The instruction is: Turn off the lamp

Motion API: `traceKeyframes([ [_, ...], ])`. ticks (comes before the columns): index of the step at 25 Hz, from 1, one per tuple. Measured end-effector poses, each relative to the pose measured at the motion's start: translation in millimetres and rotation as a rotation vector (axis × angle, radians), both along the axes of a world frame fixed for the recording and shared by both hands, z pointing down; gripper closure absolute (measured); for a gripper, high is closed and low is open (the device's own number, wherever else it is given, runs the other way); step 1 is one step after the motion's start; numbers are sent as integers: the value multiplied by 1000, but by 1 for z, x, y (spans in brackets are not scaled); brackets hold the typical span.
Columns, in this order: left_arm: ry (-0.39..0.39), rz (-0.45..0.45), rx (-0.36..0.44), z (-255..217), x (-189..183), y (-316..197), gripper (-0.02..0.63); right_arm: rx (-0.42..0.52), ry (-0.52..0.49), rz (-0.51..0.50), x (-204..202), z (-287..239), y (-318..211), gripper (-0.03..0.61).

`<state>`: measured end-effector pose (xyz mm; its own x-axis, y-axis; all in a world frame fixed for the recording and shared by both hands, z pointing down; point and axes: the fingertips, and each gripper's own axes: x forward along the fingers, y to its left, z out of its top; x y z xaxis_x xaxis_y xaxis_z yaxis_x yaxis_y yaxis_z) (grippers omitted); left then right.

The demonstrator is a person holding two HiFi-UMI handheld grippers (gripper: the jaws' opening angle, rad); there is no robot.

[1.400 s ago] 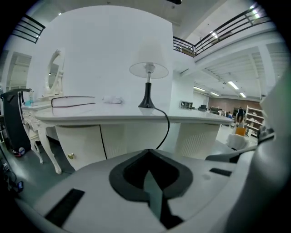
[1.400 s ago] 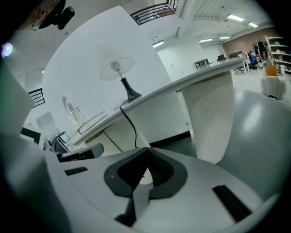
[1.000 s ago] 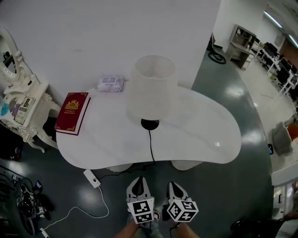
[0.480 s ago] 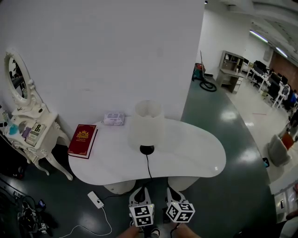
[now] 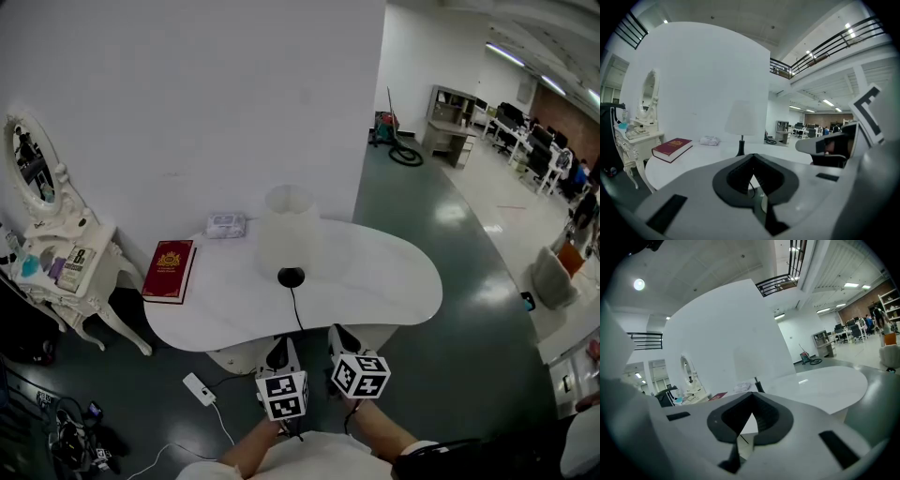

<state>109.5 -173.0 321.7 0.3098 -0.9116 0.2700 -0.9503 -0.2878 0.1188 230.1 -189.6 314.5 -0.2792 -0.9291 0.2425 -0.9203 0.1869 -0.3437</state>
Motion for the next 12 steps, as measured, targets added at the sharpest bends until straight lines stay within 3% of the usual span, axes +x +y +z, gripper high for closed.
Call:
traceKeyframes([
  [5, 7, 4, 36, -20, -9, -10, 606, 39, 13, -20, -16, -16, -2, 580],
  [12, 35, 11, 15, -20, -10, -17, 606, 41, 41, -62, -34, -15, -5, 580],
])
